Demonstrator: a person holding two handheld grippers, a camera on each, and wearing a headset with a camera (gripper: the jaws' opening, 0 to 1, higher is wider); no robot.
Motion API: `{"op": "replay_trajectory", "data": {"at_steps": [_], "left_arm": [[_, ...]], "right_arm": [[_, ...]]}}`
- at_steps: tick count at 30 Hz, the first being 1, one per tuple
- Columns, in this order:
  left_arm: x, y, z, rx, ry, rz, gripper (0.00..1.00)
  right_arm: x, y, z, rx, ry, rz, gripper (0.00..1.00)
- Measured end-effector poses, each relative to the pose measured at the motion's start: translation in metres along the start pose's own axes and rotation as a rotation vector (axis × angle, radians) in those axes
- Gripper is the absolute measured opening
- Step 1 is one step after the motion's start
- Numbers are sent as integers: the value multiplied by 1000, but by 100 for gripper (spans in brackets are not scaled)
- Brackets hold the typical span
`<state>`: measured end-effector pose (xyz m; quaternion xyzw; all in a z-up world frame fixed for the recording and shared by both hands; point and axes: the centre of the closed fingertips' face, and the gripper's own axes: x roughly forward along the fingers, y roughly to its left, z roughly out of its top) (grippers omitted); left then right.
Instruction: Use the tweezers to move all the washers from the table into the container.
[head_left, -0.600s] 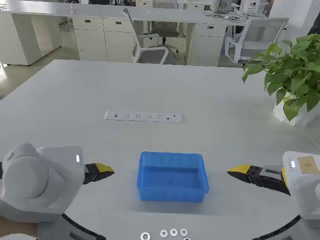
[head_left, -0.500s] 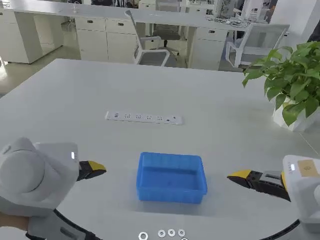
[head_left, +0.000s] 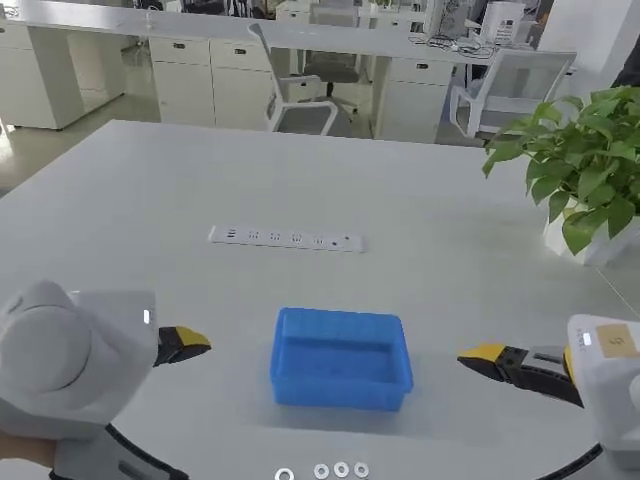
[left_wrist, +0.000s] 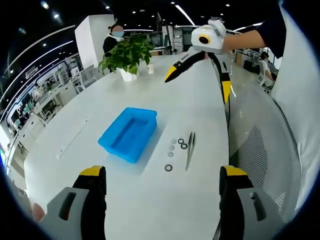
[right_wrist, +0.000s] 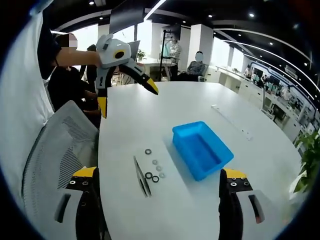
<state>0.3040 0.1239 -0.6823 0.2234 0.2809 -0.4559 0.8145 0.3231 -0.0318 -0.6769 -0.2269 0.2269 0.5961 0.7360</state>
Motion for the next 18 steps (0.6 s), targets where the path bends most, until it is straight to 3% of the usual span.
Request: {"op": "replay_trajectory", "data": {"at_steps": [18], "left_arm": [[3, -3, -1, -11, 4, -22, 100]], "right_arm": [[3, -1, 0, -2, -4, -4, 100]]}}
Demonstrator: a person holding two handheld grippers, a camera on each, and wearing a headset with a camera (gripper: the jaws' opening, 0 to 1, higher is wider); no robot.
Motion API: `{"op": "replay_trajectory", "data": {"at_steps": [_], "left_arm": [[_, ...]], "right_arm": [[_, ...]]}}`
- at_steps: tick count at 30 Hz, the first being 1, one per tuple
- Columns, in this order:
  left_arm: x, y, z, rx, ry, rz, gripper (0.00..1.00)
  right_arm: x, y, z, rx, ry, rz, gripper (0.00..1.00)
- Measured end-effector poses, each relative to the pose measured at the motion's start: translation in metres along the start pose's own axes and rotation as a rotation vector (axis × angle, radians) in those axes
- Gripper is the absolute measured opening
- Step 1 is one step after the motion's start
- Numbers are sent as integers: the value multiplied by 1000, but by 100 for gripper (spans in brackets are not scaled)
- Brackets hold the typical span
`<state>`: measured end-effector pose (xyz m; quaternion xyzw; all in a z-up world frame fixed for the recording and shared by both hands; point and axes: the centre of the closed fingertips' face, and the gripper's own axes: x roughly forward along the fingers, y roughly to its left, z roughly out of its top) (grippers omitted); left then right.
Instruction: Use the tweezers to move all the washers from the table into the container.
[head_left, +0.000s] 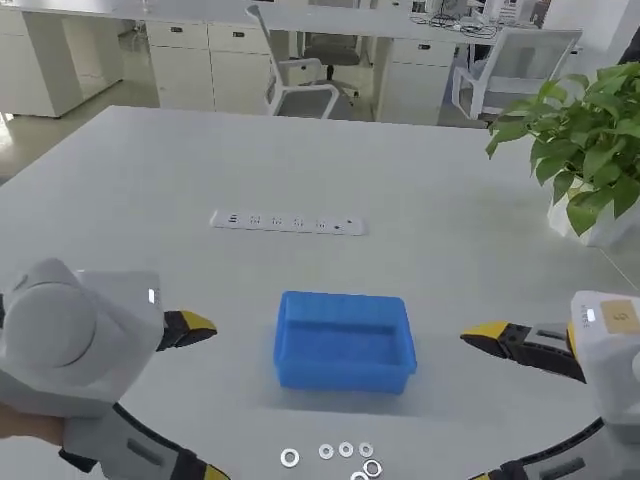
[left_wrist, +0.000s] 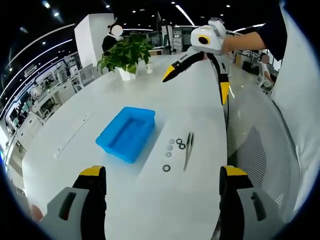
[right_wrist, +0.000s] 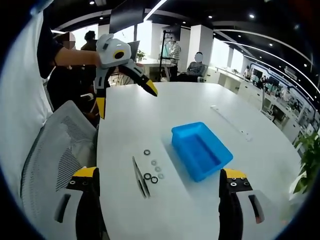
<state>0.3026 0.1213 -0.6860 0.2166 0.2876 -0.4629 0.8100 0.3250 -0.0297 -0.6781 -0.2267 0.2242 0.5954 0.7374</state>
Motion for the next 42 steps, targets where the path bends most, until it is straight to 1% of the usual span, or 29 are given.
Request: {"op": "replay_trajectory", "data": {"at_steps": [5, 8, 10, 11, 14, 16, 19, 21, 23, 25, 27, 29, 32, 34, 36, 38, 40, 42], "left_arm": [[6, -6, -4, -2, 13, -12, 100], [11, -12, -7, -2, 23, -28, 100], [12, -13, -8, -7, 22, -28, 100], [12, -13, -8, -12, 21, -27, 100], [13, -12, -7, -17, 14, -22, 99], [14, -10, -4, -7, -5, -11, 99], [14, -9, -1, -18, -30, 2, 99], [15, -8, 0, -16, -39, 8, 97], [17, -9, 0, -19, -38, 4, 93], [19, -10, -1, -23, -33, -2, 88], [22, -12, -2, -28, -26, -9, 88], [25, -14, -3, -31, -19, -17, 87], [29, -17, -5, -25, -8, -25, 86], [31, -19, -7, -20, -3, -34, 85], [35, -21, -9, -31, 4, -44, 86], [40, -22, -12, -30, 10, -38, 86], [43, -23, -14, -34, 12, -36, 85], [46, -22, -15, -49, 15, -29, 83]], "right_arm": [[3, 4, -8, -3, 20, 12, 100], [4, 5, -11, -1, 27, 20, 100], [4, 5, -12, 0, 32, 21, 100], [5, 3, -13, 1, 35, 13, 100], [5, 0, -13, -6, 29, 1, 100], [6, -1, -13, -7, 26, -1, 100], [8, -2, -14, -12, 27, -9, 100], [11, -1, -16, -13, 30, -5, 99], [15, 1, -19, -13, 37, 5, 94], [18, 6, -22, -17, 53, 29, 88], [22, 10, -23, -25, 52, 40, 87], [27, 15, -25, -26, 61, 63, 87], [31, 18, -27, -46, 81, 81, 82], [34, 19, -27, -38, 83, 90, 78], [37, 23, -28, -30, 84, 109, 75], [42, 25, -31, -36, 102, 114, 74], [47, 27, -35, -44, 116, 122, 69], [51, 30, -36, -42, 122, 132, 62]]}}
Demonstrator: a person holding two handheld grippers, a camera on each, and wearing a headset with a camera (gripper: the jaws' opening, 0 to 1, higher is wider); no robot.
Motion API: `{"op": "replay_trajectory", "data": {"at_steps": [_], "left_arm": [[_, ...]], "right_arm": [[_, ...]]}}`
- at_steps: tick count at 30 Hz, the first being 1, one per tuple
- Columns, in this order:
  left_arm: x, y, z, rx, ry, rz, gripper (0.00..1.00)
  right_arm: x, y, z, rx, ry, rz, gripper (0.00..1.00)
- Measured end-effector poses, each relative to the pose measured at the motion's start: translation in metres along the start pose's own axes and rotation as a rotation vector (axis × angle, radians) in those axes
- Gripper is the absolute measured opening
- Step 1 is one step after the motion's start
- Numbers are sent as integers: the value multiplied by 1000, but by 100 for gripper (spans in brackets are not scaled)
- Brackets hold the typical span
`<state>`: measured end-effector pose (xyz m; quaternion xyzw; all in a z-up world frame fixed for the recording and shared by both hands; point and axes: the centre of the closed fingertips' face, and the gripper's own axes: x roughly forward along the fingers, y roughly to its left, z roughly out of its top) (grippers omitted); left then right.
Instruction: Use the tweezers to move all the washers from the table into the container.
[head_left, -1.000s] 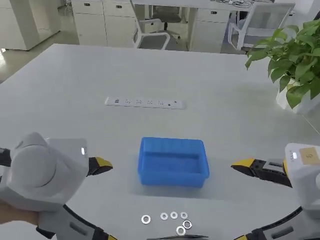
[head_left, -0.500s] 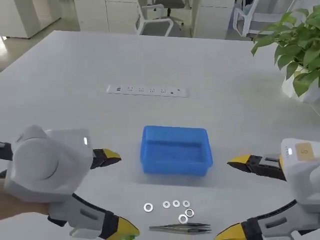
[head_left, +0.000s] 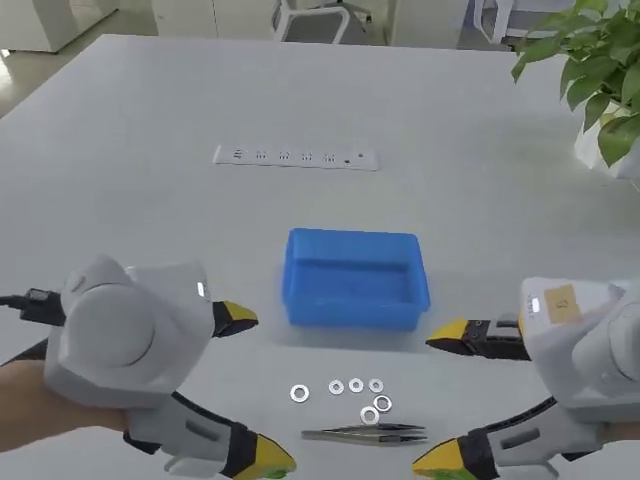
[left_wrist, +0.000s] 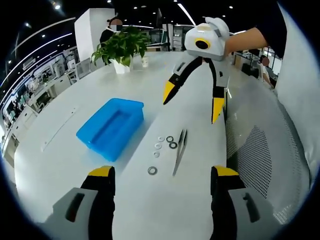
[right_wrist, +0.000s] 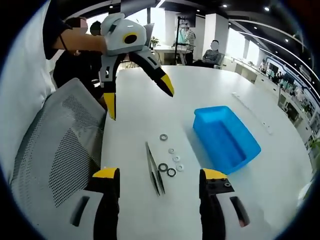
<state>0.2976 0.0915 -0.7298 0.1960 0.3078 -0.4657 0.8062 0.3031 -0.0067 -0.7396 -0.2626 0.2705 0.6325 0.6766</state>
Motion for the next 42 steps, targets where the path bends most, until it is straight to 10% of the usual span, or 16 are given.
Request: {"op": "replay_trajectory", "data": {"at_steps": [10, 22, 42], "left_arm": [[15, -10, -12, -44, 24, -39, 68], [49, -23, -31, 48, 101, -82, 61], [80, -34, -30, 155, 137, -147, 38]], "right_arm": [[20, 6, -18, 19, 58, 41, 46], [44, 8, -27, -23, 115, 93, 32], [59, 10, -40, -81, 195, 137, 16]]}}
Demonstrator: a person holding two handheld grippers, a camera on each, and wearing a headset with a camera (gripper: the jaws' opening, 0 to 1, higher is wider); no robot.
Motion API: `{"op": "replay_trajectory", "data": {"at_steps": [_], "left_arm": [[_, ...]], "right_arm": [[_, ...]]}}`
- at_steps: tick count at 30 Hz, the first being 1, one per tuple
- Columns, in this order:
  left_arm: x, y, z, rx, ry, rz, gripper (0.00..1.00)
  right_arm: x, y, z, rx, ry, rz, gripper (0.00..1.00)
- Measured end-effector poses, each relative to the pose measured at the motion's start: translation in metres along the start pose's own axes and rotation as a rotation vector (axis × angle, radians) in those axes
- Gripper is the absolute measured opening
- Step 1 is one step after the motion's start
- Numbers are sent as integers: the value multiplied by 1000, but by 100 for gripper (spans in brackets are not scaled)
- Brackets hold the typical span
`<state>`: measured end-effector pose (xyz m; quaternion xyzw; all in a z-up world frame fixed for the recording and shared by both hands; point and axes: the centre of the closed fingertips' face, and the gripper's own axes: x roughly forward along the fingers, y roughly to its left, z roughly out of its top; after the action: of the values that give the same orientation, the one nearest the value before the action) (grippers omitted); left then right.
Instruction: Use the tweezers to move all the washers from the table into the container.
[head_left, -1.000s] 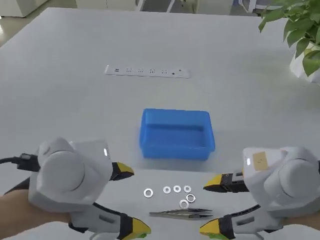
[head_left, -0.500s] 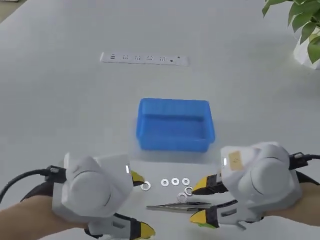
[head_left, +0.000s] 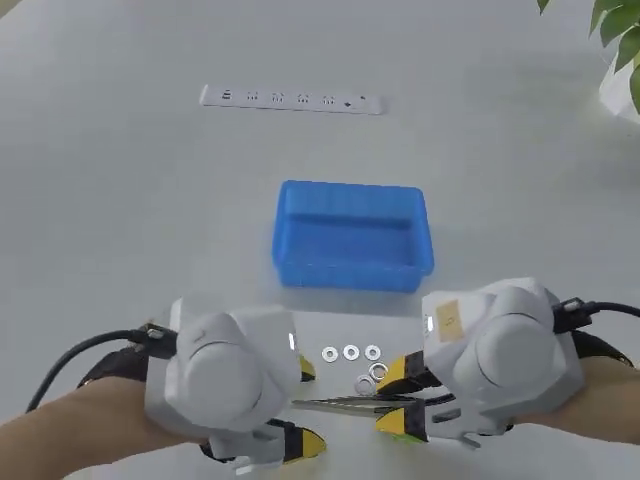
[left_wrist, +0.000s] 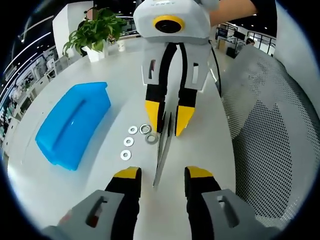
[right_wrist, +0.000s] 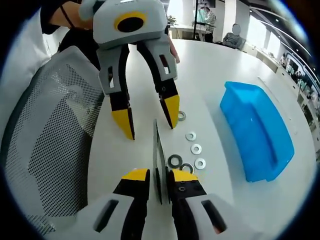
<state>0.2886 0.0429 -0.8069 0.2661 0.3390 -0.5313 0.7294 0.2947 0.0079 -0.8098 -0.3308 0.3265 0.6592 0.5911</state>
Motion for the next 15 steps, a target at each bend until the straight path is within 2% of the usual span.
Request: {"op": "replay_trajectory", "data": {"at_steps": [1, 8, 11, 14, 15], "left_arm": [[2, -1, 5, -17, -25, -3, 37], [5, -1, 6, -9, -14, -24, 34], [5, -6, 7, 32, 0, -48, 29], [7, -3, 8, 22, 7, -39, 25], [6, -1, 6, 11, 23, -22, 20]], "right_arm": [[0, -1, 1, -12, -2, -10, 16], [1, -4, 1, -32, 15, -28, 11], [1, -3, 1, -66, 33, -35, 11], [1, -3, 1, -80, 40, -40, 10], [1, -3, 1, -86, 44, -40, 10]]}}
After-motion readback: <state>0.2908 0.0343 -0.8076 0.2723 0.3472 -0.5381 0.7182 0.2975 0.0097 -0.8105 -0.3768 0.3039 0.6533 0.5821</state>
